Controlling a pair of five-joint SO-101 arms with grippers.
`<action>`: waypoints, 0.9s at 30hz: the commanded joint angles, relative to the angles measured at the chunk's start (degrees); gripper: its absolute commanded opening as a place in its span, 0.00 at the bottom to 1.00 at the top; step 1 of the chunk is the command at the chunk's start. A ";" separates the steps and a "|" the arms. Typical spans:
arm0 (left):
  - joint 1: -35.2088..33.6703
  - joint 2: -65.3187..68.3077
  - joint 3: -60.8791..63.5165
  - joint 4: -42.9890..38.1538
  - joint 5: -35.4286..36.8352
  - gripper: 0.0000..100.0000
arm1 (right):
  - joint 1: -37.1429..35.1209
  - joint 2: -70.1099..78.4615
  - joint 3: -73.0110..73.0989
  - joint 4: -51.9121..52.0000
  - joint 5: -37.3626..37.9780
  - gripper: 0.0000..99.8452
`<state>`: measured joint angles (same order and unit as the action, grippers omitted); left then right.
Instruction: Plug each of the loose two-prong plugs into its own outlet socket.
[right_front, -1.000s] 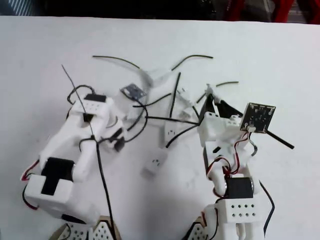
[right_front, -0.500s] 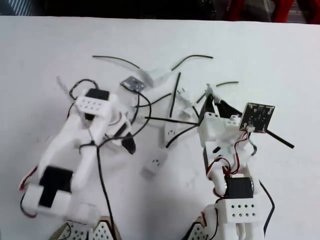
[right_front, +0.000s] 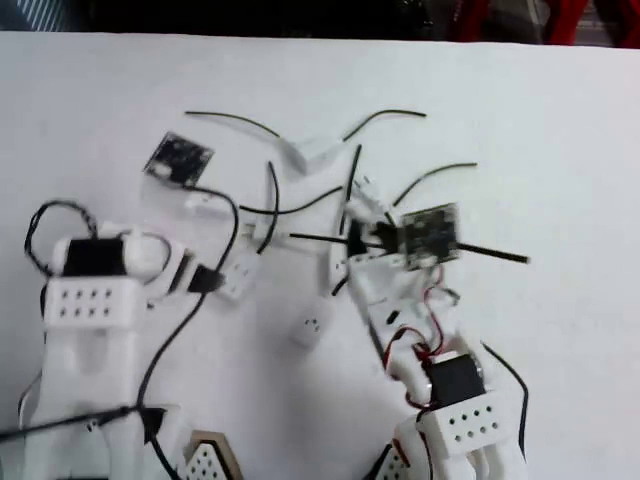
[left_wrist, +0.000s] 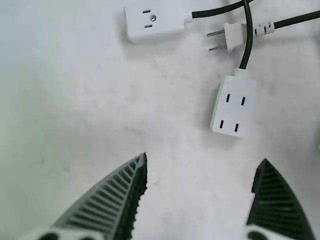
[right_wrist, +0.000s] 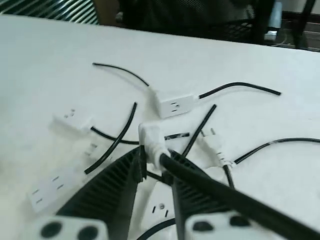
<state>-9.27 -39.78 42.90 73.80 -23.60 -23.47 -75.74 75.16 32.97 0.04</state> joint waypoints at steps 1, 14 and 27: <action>-4.70 -5.41 5.98 -6.51 -0.44 0.33 | -4.00 -0.40 -1.14 1.54 2.11 0.02; -12.97 -9.01 25.14 -27.16 3.69 0.33 | -19.12 21.58 -13.89 3.21 4.48 0.02; -17.19 -9.01 27.34 -29.54 4.13 0.33 | -24.22 48.40 -25.76 -2.68 11.69 0.02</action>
<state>-25.89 -47.34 70.42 45.23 -20.26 -46.51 -29.93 54.95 29.01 10.68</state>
